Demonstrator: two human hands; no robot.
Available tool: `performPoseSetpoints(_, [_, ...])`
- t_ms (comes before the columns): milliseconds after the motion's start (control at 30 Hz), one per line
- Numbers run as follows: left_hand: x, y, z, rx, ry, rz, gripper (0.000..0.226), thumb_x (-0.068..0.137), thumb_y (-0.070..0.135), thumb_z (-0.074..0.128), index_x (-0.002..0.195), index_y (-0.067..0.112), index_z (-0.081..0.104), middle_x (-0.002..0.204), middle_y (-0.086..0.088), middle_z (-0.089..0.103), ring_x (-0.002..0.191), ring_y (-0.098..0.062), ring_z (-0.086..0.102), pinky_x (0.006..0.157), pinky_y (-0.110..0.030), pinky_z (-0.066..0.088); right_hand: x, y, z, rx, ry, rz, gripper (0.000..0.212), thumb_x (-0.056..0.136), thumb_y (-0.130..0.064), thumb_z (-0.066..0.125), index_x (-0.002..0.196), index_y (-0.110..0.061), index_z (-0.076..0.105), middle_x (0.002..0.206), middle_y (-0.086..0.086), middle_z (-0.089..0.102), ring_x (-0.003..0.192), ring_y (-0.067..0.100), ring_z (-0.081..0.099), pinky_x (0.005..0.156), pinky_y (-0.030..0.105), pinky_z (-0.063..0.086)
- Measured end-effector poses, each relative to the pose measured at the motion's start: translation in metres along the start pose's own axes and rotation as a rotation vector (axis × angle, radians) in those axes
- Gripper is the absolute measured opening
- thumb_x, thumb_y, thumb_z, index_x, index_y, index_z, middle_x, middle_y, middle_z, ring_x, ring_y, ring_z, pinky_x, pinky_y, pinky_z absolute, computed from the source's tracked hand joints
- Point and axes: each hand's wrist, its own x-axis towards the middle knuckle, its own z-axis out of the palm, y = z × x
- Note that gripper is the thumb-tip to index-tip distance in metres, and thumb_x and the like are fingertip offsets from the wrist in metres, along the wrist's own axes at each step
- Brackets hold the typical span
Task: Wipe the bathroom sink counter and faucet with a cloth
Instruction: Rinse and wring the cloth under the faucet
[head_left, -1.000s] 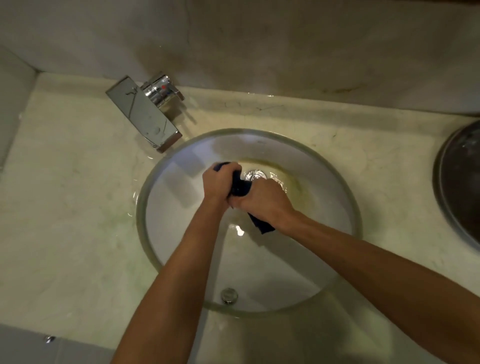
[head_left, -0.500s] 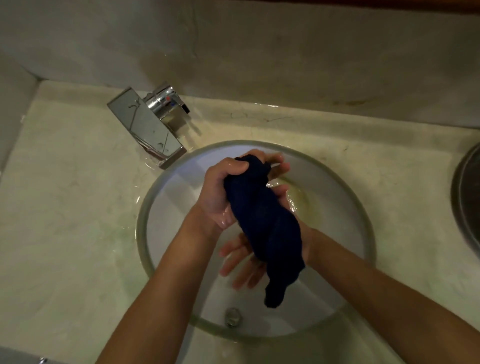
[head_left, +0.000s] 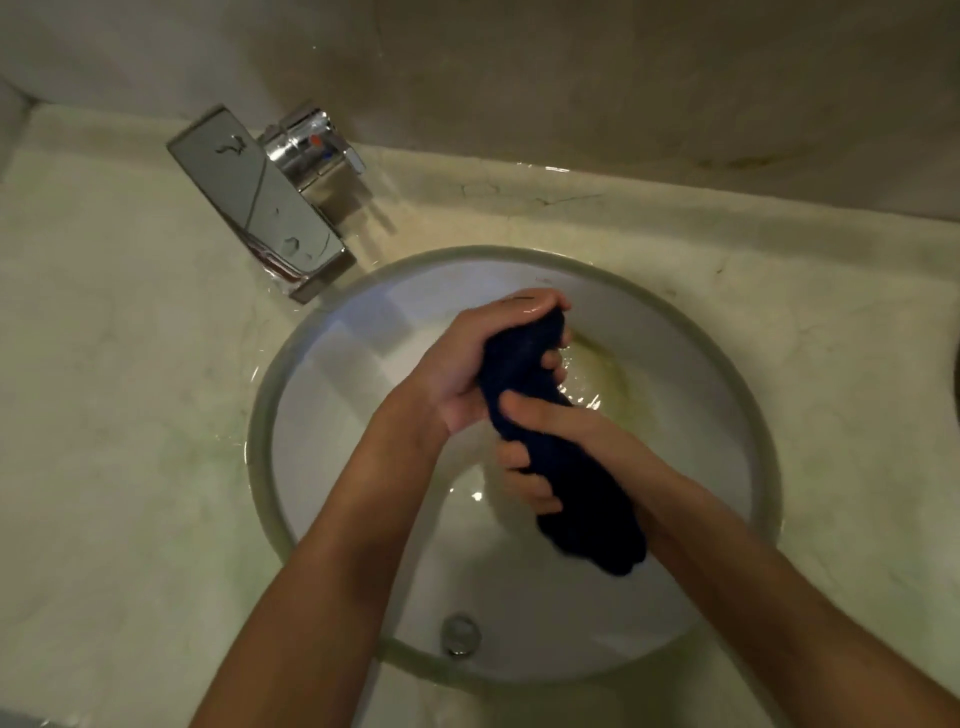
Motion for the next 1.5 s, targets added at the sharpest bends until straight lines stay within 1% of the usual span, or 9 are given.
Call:
performPoseSetpoints(133, [0.026,-0.017,-0.004,0.36,0.52,0.156,0.003,0.086,0.006,0.073,0.085,0.005,0.075,0.078,-0.011,0.069,0.065,-0.017,0.065,0.063,-0.027,0.056,0.027,-0.006,-0.003,-0.528,0.511,-0.157,0.011,0.085,-0.011,0.071,0.08,-0.014,0.062,0.053,-0.007,0.059,0.044,0.006,0.055,0.043,0.018,0.04])
performPoseSetpoints(333, [0.036,-0.033,-0.009,0.892,0.758,0.276,0.012,0.084,0.009,0.066,0.076,0.002,0.071,0.064,-0.002,0.068,0.054,-0.003,0.058,0.055,-0.015,0.046,0.042,0.002,-0.009,-0.771,0.607,-0.213,0.015,0.08,-0.019,0.072,0.084,-0.028,0.06,0.052,-0.014,0.062,0.044,0.0,0.055,0.048,0.018,0.038])
performPoseSetpoints(500, [0.003,0.006,0.012,0.348,0.47,0.107,0.01,0.089,0.01,0.071,0.098,0.006,0.071,0.08,-0.011,0.066,0.066,-0.017,0.066,0.059,-0.026,0.055,0.016,-0.014,-0.003,-0.488,0.448,-0.073,0.019,0.085,-0.026,0.076,0.087,-0.012,0.063,0.067,0.001,0.062,0.054,0.015,0.056,0.052,0.027,0.043])
performPoseSetpoints(667, [-0.047,0.024,-0.007,0.038,-0.14,0.12,0.071,0.079,0.019,0.076,0.145,0.009,0.053,0.116,-0.014,0.065,0.1,-0.028,0.065,0.083,-0.038,0.053,-0.026,-0.015,-0.008,0.314,-0.304,0.044,0.049,0.088,-0.035,0.07,0.123,-0.006,0.053,0.094,0.01,0.055,0.068,0.017,0.057,0.068,0.028,0.053])
performPoseSetpoints(767, [-0.049,0.017,-0.01,0.11,-0.221,0.261,0.079,0.079,0.037,0.085,0.146,0.012,0.053,0.115,-0.008,0.071,0.105,-0.021,0.067,0.089,-0.036,0.055,-0.038,0.003,0.001,0.402,-0.479,0.046,0.053,0.091,-0.035,0.07,0.131,-0.009,0.049,0.104,0.008,0.056,0.083,0.02,0.063,0.094,0.046,0.054])
performPoseSetpoints(900, [-0.04,0.001,0.008,-0.045,-0.13,0.249,0.064,0.06,0.055,0.092,0.112,0.02,0.077,0.095,0.003,0.072,0.082,-0.01,0.069,0.076,-0.024,0.057,-0.042,0.012,0.006,0.405,-0.623,0.059,0.037,0.107,-0.029,0.049,0.126,-0.003,0.031,0.108,0.011,0.069,0.079,0.015,0.072,0.064,0.02,0.058])
performPoseSetpoints(1033, [-0.033,-0.011,0.021,-0.226,-0.196,0.291,0.029,0.078,0.039,0.078,0.096,0.016,0.077,0.111,0.0,0.072,0.102,-0.014,0.07,0.096,-0.035,0.055,-0.034,0.015,0.0,0.33,-0.53,0.172,0.035,0.09,-0.041,0.07,0.092,-0.012,0.051,0.053,-0.004,0.057,0.037,0.003,0.053,0.031,0.016,0.037])
performPoseSetpoints(1300, [-0.018,-0.013,0.012,-0.087,0.11,0.133,0.029,0.087,0.032,0.056,0.091,0.008,0.073,0.071,-0.005,0.065,0.063,-0.018,0.064,0.062,-0.027,0.055,-0.02,0.012,0.015,0.032,0.227,-0.15,0.064,0.089,-0.069,0.05,0.075,-0.007,0.058,0.043,0.005,0.028,0.03,0.013,0.025,0.033,0.019,0.02])
performPoseSetpoints(1500, [-0.008,-0.017,-0.003,-0.279,0.101,0.239,0.021,0.093,0.023,0.053,0.1,0.014,0.07,0.09,-0.005,0.064,0.065,-0.013,0.063,0.062,-0.025,0.057,-0.003,0.021,0.013,0.018,0.184,-0.168,0.067,0.09,-0.075,0.049,0.102,-0.012,0.068,0.056,0.01,0.04,0.042,0.02,0.033,0.042,0.027,0.035])
